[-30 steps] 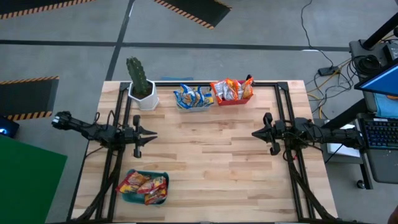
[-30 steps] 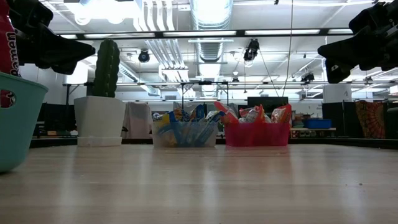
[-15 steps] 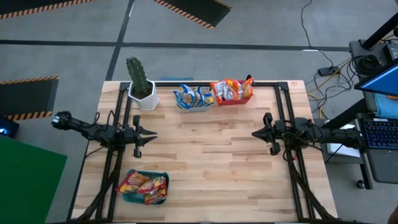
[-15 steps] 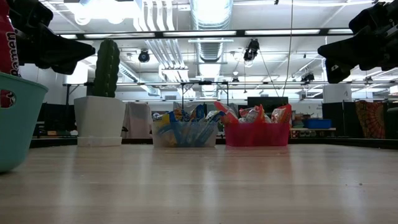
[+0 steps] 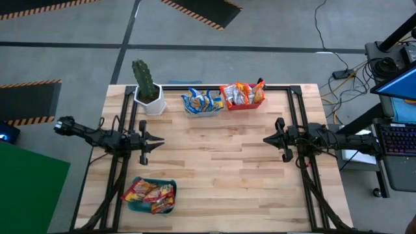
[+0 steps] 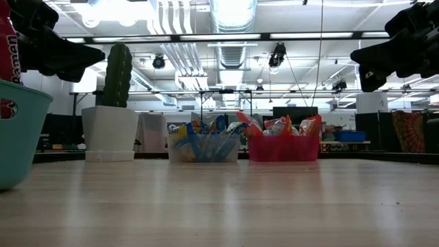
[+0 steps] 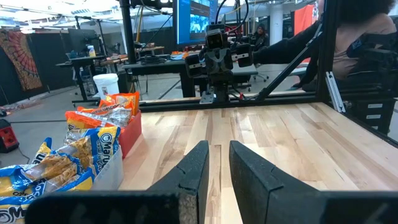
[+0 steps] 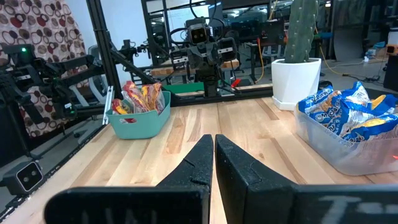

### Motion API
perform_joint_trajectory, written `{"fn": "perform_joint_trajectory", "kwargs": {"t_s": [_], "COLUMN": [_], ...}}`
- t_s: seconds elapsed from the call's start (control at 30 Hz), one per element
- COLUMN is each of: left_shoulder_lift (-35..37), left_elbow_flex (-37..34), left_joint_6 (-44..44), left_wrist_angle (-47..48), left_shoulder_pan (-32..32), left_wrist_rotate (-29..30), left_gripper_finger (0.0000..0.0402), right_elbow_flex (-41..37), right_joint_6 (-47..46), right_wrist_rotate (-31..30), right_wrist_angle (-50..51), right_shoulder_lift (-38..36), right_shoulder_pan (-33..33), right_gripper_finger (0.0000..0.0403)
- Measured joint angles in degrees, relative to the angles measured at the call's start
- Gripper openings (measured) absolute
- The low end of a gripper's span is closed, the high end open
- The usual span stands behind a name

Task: Sort Maruchan noodles
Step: Return to Home Position

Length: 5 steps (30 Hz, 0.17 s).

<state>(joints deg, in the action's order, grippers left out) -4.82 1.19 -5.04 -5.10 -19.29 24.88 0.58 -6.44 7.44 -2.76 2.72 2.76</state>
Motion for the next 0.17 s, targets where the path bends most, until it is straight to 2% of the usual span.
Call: {"fn": "perform_joint_trajectory", "kwargs": {"t_s": [0.17], "left_shoulder_lift": [0.00], "left_elbow_flex": [0.00], "left_joint_6": [0.00], "left_wrist_angle": [-0.01], "left_shoulder_pan": [0.00], "left_wrist_rotate": [0.00], "left_gripper_finger": [0.0047], "right_elbow_flex": [0.00], "right_joint_6": [0.00], "right_wrist_rotate": [0.00], "right_wrist_angle": [0.00], "right_shoulder_lift": [0.00], "right_shoulder_pan": [0.00], "right_gripper_finger": [0.0009]}}
